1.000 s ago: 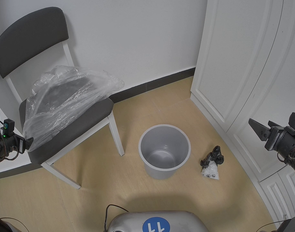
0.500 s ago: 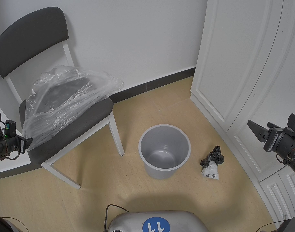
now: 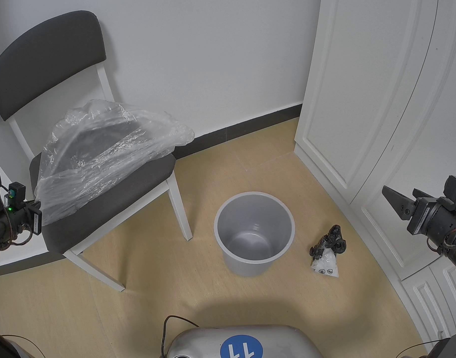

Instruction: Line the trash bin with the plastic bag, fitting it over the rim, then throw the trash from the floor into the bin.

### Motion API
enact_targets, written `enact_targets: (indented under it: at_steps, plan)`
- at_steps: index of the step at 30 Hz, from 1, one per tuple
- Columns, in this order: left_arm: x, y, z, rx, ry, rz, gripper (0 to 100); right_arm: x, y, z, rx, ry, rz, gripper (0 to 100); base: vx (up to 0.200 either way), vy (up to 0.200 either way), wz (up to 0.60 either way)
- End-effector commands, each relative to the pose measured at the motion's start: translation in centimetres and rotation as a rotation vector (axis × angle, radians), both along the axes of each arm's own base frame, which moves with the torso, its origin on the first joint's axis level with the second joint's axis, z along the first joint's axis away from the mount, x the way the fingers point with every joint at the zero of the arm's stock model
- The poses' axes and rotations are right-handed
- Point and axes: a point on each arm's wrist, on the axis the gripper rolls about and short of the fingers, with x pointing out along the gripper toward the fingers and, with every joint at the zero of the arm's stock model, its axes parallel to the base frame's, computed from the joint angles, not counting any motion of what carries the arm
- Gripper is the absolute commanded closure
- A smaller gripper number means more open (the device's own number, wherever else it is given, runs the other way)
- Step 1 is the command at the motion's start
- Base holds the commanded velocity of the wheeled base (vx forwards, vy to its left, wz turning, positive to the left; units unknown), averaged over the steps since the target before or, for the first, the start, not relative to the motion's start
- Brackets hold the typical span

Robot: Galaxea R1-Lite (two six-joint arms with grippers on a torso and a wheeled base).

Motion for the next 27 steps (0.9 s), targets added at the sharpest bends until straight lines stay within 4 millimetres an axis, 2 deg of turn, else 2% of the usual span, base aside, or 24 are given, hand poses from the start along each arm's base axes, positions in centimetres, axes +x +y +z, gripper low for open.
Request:
enact_targets:
  at_steps: [1,3,8,10,11,12,14,15,16,19,23,27]
  plan:
    - [-1.5,-1.3,1.1,-0.005,-0.061,-0.077,100,0.2,0.3,-0.3,-0.01,0.016,0.014,0,0.0,0.0,0.0]
    - [-1.7,-2.0,1.6,-0.019,-0.088,-0.108,100,0.3,0.6,-0.6,-0.015,0.026,0.023,0,0.0,0.0,0.0]
    - [-3.6,-8.2,6.2,-0.231,-0.255,-0.275,100,1.2,3.0,-2.1,-0.028,0.062,0.034,0,0.0,0.0,0.0]
    - [-4.2,-10.0,7.3,-0.263,-0.262,-0.324,100,1.5,4.0,-3.1,-0.03,0.084,0.037,0,0.0,0.0,0.0]
    - [-4.2,-10.0,7.3,-0.263,-0.262,-0.324,100,1.5,4.0,-3.1,-0.03,0.084,0.037,0,0.0,0.0,0.0]
    - [-4.9,-11.5,8.4,-0.287,-0.266,-0.363,100,1.5,4.9,-4.0,-0.036,0.098,0.063,0,0.0,0.0,0.0]
    - [-5.5,-12.8,9.6,-0.35,-0.28,-0.408,100,1.5,5.7,-4.7,-0.037,0.112,0.094,0,0.0,0.0,0.0]
    - [-5.5,-12.8,9.6,-0.35,-0.28,-0.408,100,1.5,5.7,-4.7,-0.037,0.112,0.094,0,0.0,0.0,0.0]
    - [-6.1,-14.3,10.7,-0.448,-0.301,-0.47,100,1.5,6.4,-5.4,-0.018,0.129,0.116,0,0.0,0.0,0.0]
    - [-7.3,-15.9,12.3,-0.581,-0.325,-0.537,100,1.5,7.0,-6.3,-0.002,0.158,0.137,0,0.0,0.0,0.0]
    - [-8.1,-17.4,13.1,-0.659,-0.331,-0.606,100,1.9,7.3,-7.1,0.008,0.196,0.142,0,0.0,0.0,0.0]
    - [-9.3,-18.9,13.8,-0.729,-0.346,-0.674,100,1.2,7.9,-7.6,0.019,0.225,0.188,0,0.0,0.0,0.0]
